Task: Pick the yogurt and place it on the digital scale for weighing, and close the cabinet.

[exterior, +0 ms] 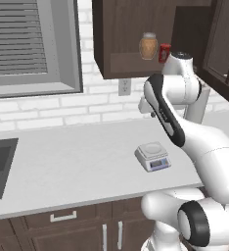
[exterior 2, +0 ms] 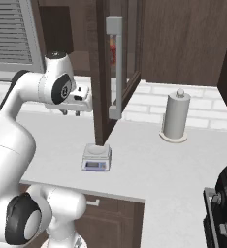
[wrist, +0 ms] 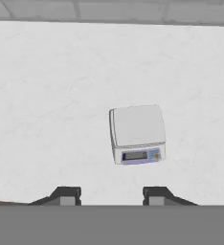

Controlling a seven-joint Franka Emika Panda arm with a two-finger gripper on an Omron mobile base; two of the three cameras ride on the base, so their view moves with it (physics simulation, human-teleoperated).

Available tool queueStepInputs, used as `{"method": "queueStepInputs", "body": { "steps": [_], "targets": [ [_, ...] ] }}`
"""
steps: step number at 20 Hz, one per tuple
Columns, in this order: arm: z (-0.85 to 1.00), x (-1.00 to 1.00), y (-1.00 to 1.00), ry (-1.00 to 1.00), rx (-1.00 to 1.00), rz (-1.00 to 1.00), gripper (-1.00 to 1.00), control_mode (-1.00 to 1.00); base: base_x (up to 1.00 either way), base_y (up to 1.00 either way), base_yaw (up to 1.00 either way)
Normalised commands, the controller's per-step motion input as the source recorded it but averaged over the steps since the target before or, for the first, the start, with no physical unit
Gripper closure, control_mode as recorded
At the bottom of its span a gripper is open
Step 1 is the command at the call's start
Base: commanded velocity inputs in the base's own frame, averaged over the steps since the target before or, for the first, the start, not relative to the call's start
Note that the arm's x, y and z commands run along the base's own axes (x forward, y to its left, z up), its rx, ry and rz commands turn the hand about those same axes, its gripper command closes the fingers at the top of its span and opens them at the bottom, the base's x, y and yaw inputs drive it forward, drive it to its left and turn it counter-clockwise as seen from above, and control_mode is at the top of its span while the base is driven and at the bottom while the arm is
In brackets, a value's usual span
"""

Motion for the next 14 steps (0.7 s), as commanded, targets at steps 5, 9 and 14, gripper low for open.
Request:
{"method": "queueStepInputs", "body": {
  "steps": [5,9,14],
  "targets": [
    [0.03,-0.57,0.00,-0.12,0.00,0.00,-1.00,-1.00,0.00,0.00,0.00],
    [0.33,-0.74,0.00,-0.40,0.00,0.00,-1.00,-1.00,0.00,0.00,0.00],
    [0.47,-0.29,0.00,-0.42,0.00,0.00,-1.00,-1.00,0.00,0.00,0.00]
  ]
}}
